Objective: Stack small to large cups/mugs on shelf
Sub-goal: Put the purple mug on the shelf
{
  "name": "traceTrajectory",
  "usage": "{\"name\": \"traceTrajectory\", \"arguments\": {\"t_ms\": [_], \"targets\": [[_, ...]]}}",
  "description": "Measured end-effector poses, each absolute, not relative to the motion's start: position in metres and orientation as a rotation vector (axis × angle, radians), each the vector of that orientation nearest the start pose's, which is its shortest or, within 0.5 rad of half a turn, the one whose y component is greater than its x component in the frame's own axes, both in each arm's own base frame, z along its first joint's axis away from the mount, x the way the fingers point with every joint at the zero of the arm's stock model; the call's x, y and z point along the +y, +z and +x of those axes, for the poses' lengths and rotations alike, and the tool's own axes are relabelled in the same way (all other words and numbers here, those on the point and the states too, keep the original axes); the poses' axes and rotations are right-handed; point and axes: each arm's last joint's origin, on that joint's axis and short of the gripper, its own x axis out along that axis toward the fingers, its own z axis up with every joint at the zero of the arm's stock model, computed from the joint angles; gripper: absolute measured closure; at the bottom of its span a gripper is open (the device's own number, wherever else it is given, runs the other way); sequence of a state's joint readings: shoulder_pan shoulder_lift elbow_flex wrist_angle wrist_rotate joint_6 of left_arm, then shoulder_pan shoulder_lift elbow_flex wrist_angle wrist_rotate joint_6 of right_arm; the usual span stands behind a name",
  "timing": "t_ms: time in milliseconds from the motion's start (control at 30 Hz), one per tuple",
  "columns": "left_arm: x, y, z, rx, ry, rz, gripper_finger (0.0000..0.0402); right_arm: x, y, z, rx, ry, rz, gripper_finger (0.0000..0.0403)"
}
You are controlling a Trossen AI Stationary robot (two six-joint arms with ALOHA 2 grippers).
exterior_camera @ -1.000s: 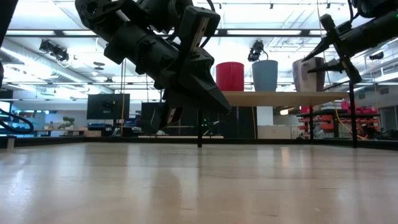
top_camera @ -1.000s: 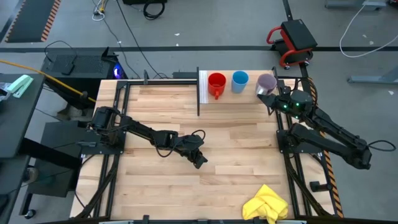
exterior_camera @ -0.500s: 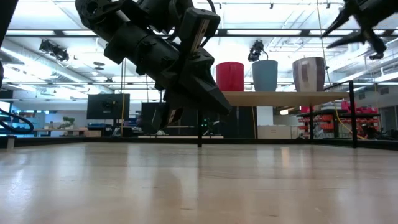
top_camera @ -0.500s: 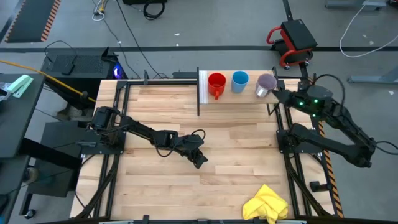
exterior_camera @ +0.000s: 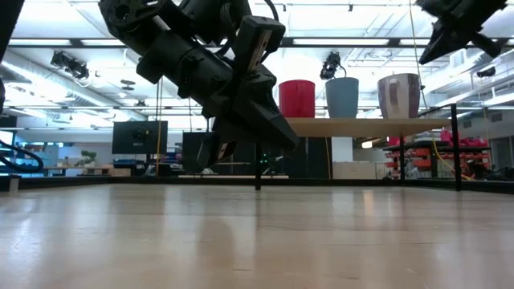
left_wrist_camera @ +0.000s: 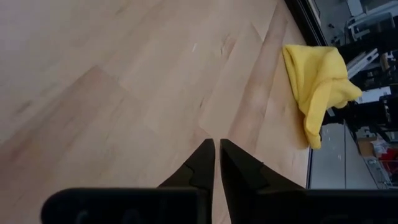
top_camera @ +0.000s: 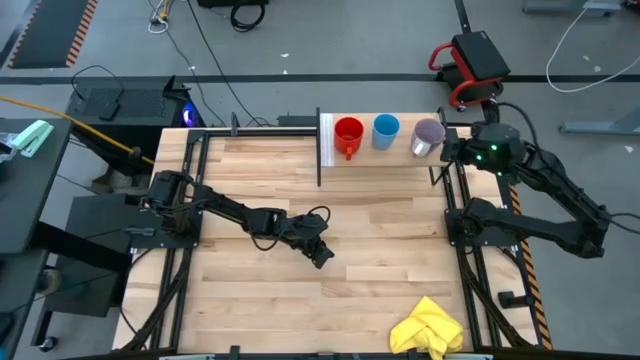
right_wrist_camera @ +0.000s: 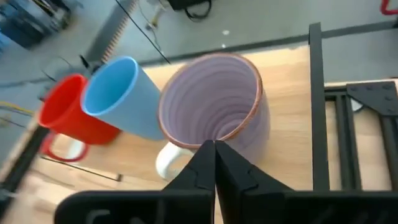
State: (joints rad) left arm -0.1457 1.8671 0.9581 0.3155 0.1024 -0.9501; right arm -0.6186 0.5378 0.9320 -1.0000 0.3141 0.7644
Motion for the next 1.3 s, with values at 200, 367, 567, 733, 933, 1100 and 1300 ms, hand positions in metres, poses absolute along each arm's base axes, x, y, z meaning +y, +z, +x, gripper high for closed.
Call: {"name": "traceTrajectory", "arguments": {"t_ms": [200,367,567,733,933,1100,1300], "targets": [[-0.055,0.146,0.371,0.659,0.069,-0.912,0.0375,-0.062,0.324,0.069,0.400,-1.191,0.758,0.0396],[-0.056,0.146,0.371,0.661,0.067,-0.913,0.0378,-0.063,0.325,0.069,0.376,-1.221,0.730,0.0395],[-0.054,0.146,0.371,0.658,0.071,-0.914,0.0370,-0.063,0.324,0.067,0.390,-1.259,0.717,0.0399],[-0.053,0.146,0.371,0.657,0.074,-0.914,0.0375,-0.067,0.321,0.073,0.420,-1.268,0.720,0.0400],[-0.053,0.146,0.371,0.657,0.074,-0.914,0.0380,-0.077,0.317,0.086,0.467,-1.283,0.710,0.0401],[-0.053,0.146,0.371,0.658,0.072,-0.914,0.0373,-0.084,0.316,0.096,0.448,-1.303,0.703,0.0401],[-0.053,0.146,0.371,0.658,0.072,-0.914,0.0371,-0.089,0.314,0.101,0.446,-1.349,0.707,0.0402]]}}
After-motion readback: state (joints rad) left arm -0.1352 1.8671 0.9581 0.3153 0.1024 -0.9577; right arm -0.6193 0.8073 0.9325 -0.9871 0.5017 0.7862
